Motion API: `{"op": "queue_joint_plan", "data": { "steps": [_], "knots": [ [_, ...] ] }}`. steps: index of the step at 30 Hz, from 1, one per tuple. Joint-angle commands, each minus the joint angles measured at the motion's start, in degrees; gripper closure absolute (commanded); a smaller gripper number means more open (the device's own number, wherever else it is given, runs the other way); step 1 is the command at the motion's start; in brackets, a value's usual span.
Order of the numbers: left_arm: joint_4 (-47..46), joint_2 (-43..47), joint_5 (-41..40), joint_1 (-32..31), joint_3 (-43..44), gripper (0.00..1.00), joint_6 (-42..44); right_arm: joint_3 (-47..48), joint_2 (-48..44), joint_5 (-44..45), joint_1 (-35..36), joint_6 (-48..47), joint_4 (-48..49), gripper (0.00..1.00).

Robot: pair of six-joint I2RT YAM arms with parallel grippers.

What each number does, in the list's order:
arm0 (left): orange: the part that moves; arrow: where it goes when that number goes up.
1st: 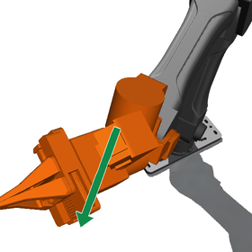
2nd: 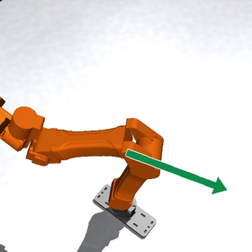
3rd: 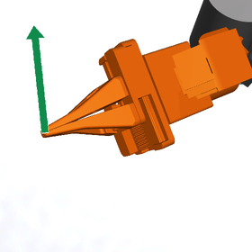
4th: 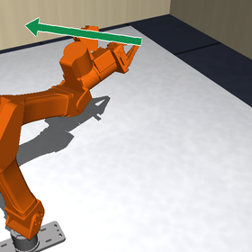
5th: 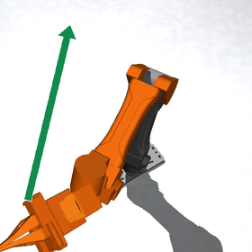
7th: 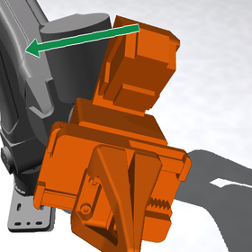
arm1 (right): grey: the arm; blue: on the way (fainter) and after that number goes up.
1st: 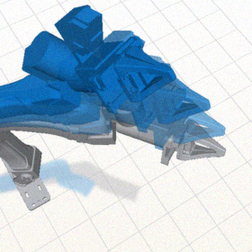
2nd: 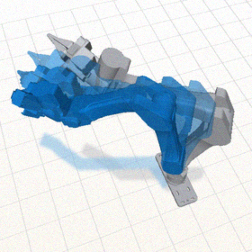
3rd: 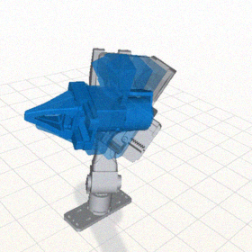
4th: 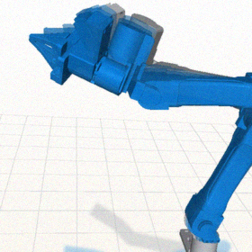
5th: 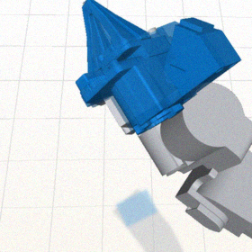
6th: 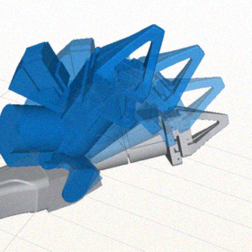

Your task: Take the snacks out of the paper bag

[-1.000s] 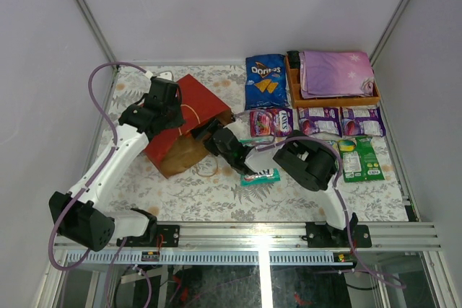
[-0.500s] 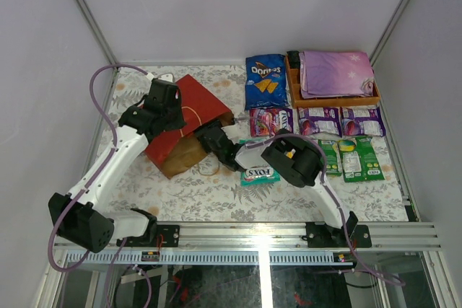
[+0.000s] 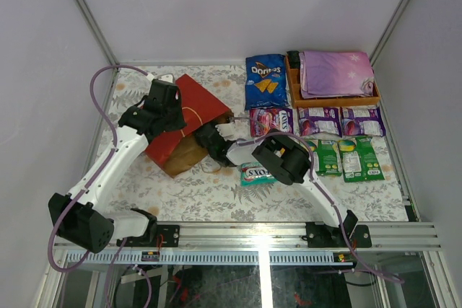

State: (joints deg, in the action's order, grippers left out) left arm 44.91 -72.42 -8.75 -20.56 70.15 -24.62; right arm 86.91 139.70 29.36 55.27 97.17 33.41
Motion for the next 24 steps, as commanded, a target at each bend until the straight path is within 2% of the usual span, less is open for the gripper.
{"op": "queue_joint_plan", "data": {
  "steps": [1,2,5,7,11,12,17,21,24],
  "knots": [
    [-1.09,0.65,-1.21,0.31,-0.13,1.00,-0.88,1.91,-0.29,2.24,-0.71,-4.91,0.65,0.94],
    [-1.08,0.24,-1.68,0.29,0.00,1.00,-1.27,1.63,-1.21,1.91,-0.50,-7.08,0.81,0.99],
    [-0.96,-1.12,-3.13,0.36,1.48,1.00,-2.29,-1.34,-5.58,1.25,0.47,-15.78,3.39,1.00],
    [-0.09,-1.98,-4.83,0.29,3.34,1.00,-3.13,-3.15,-9.89,-2.50,0.85,-21.96,2.89,1.00],
    [2.65,-3.82,-10.92,0.47,8.98,1.00,-4.21,-6.25,-20.35,-11.65,1.68,-33.37,-6.99,1.00],
    [3.32,-4.25,-12.38,0.58,10.33,1.00,-4.43,-9.44,-23.86,-12.43,2.02,-34.56,-8.94,1.00],
    [6.19,-8.28,-17.70,2.19,17.37,1.00,-5.26,-20.58,-41.75,-19.29,2.48,-42.73,-12.81,1.00],
    [6.87,-11.34,-19.00,3.46,20.44,1.00,-7.04,-21.05,-53.69,-30.60,2.50,-51.00,-18.33,1.00],
    [7.86,-13.88,-19.36,4.96,24.71,1.00,-7.84,-16.22,-60.55,-38.16,2.48,-57.03,-27.89,1.00]
  ]
}}
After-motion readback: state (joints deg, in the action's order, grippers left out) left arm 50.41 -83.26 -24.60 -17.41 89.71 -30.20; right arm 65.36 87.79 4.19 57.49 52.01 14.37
